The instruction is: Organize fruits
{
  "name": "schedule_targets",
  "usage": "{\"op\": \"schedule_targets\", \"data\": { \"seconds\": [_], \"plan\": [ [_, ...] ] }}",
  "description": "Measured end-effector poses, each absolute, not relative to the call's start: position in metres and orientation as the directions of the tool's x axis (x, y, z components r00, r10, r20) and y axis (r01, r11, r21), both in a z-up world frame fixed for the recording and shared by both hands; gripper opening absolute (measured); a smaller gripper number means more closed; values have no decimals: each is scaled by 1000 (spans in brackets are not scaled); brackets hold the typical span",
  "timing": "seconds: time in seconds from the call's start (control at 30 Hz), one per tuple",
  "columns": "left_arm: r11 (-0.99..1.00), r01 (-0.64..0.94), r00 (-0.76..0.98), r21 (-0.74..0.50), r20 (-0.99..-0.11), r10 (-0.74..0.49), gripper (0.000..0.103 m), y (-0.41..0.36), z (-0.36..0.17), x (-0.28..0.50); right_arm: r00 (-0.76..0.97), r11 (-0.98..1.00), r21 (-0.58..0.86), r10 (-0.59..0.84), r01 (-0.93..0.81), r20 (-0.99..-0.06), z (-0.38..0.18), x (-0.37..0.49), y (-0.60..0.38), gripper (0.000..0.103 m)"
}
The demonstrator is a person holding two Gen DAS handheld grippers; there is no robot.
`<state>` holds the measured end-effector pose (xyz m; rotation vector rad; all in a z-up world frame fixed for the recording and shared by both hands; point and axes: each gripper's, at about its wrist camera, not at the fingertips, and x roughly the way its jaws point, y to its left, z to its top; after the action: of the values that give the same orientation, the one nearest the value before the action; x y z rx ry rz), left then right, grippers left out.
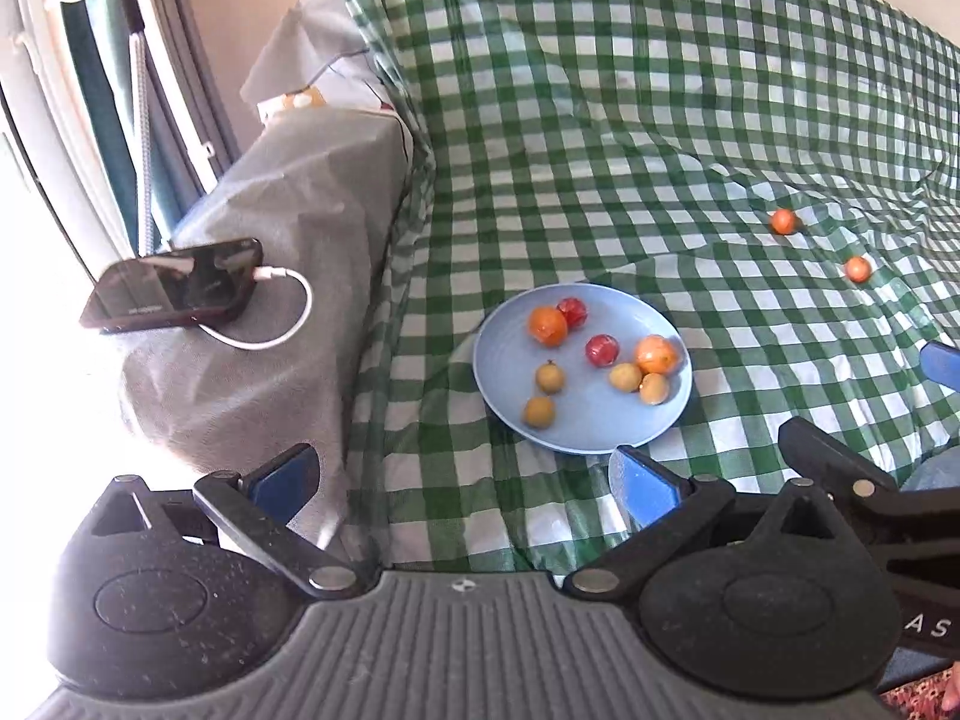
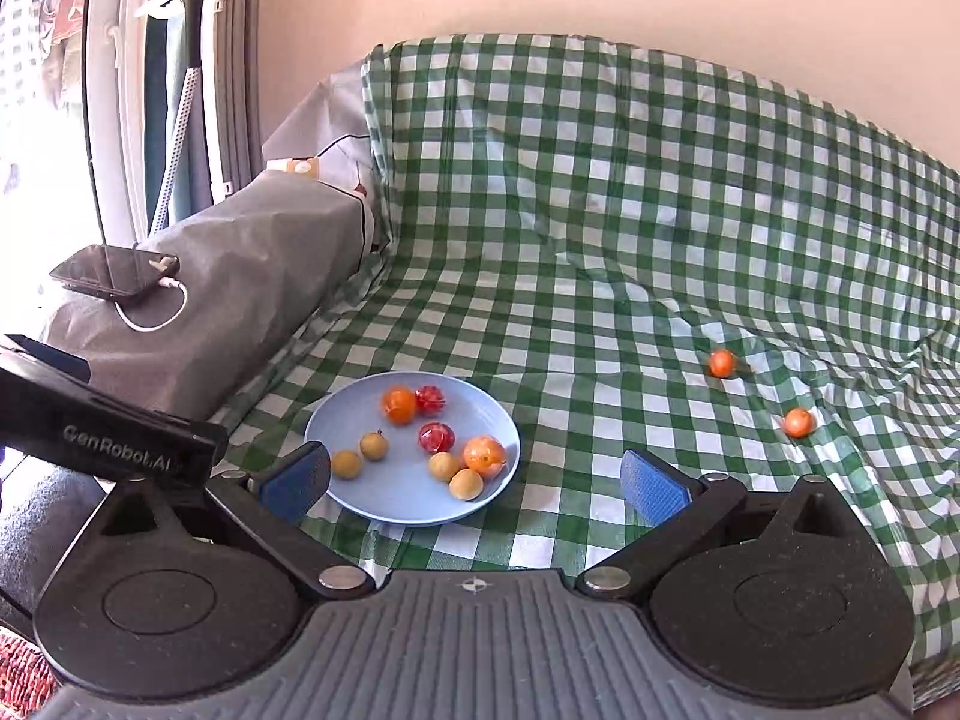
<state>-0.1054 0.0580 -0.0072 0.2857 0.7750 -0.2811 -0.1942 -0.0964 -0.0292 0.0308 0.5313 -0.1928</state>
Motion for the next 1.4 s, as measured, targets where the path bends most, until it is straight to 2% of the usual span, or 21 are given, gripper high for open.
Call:
{"op": "schedule_targets", "data": {
  "seconds": [0.33, 1.0, 1.27, 1.4],
  "plan": [
    [928, 346, 676, 140, -723, -143, 103, 61, -7, -103, 856, 984, -38, -173, 177, -488, -27, -197, -91, 102],
    [912, 370, 631, 176, -769, -107, 103, 42, -25, -78, 803, 979, 13, -159, 203, -574, -50, -174, -105, 102],
    [900, 405, 584, 159, -803, -121, 103, -3, -29, -42, 715, 916, 119, -213, 384, -666, -81, -159, -151, 102],
    [889, 440, 551, 129, -821, -153, 103, -47, -33, -16, 660, 845, 128, -302, 520, -688, -100, -154, -194, 102]
  ]
}}
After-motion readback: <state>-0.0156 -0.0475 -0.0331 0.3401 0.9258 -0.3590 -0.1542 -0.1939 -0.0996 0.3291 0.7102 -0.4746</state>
